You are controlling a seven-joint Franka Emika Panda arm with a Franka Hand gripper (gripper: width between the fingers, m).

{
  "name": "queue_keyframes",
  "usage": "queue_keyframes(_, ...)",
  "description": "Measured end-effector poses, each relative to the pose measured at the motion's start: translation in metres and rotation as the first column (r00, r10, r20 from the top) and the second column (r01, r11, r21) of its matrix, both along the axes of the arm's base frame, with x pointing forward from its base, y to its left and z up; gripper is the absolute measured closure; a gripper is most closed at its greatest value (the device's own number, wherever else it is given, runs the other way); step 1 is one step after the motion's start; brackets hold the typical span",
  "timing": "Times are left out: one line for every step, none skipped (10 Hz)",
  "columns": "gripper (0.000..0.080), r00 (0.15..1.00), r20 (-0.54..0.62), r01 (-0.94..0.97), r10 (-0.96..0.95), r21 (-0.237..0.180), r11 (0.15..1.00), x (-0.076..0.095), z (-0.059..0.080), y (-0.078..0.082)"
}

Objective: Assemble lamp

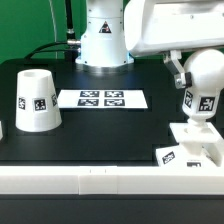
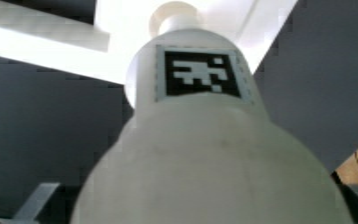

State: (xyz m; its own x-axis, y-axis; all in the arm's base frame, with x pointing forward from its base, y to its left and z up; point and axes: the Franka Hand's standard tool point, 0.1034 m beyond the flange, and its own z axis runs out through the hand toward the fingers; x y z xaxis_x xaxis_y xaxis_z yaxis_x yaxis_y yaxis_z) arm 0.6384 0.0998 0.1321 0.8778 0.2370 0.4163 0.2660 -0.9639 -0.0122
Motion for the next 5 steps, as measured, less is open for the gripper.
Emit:
queue_keyframes(0.0222,1.0,-0.001,0.0,0.0,-0.001,1.0,-0.0029,-0.0036,-0.0004)
queue_keyframes(0.0222,1.0,-0.001,0.001,-0.001,-0.002,1.0,-0.004,-0.0046,-0.0017)
queue_keyframes(0.0222,1.0,-0.001,0.002,-0.002,-0.003,1.0,-0.0043,-0.0052,-0.0029)
queue_keyframes(0.0222,1.0,-0.002,0.002,-0.002,-0.004,1.0,-0.005,-0.0074,-0.0038)
queue_keyframes(0.0222,1.0,-0.003,0.003,-0.003,-0.004,1.0,-0.0065,-0.0115,-0.0041)
